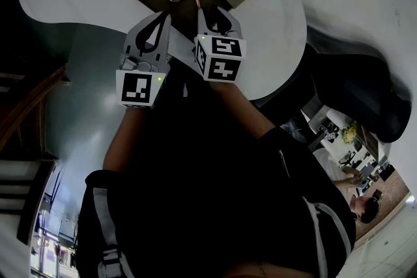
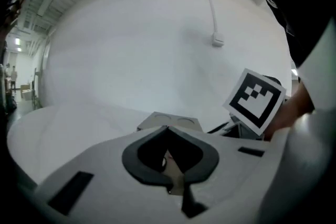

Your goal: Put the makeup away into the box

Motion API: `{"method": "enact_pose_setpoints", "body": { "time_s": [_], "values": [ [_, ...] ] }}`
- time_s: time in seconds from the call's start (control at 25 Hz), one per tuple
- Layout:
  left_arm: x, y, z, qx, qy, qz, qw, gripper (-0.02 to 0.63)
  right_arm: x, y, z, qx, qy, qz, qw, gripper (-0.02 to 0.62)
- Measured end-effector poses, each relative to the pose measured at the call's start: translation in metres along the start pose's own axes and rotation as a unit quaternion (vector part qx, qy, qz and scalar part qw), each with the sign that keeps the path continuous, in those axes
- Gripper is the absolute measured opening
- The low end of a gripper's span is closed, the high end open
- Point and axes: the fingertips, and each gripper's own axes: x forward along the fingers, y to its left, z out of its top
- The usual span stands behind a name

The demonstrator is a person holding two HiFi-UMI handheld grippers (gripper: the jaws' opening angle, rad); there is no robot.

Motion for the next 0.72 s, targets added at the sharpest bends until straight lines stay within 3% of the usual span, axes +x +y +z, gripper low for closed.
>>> {"method": "enact_pose_setpoints", "body": {
  "time_s": [0.16, 0.28, 0.56, 0.72],
  "values": [
    [-0.012, -0.006, 0.011, 0.009, -0.017, 0.005, 0.9998, 0.008, -0.025, 0.002, 0.019, -0.026, -0.051, -0.006, 0.998, 0.063],
    [-0.019, -0.012, 0.031, 0.028, -0.058, 0.007, 0.9979, 0.008, -0.049, 0.003, 0.04, -0.05, -0.097, -0.009, 0.994, 0.035],
    [-0.053, -0.03, 0.072, 0.055, -0.097, 0.035, 0.9931, 0.008, -0.125, 0.006, 0.075, -0.086, -0.191, -0.013, 0.978, 0.025],
    [-0.069, -0.037, 0.084, 0.04, -0.1, 0.059, 0.9925, 0.008, -0.163, 0.005, 0.085, -0.102, -0.234, -0.012, 0.967, 0.025]
  ]
}}
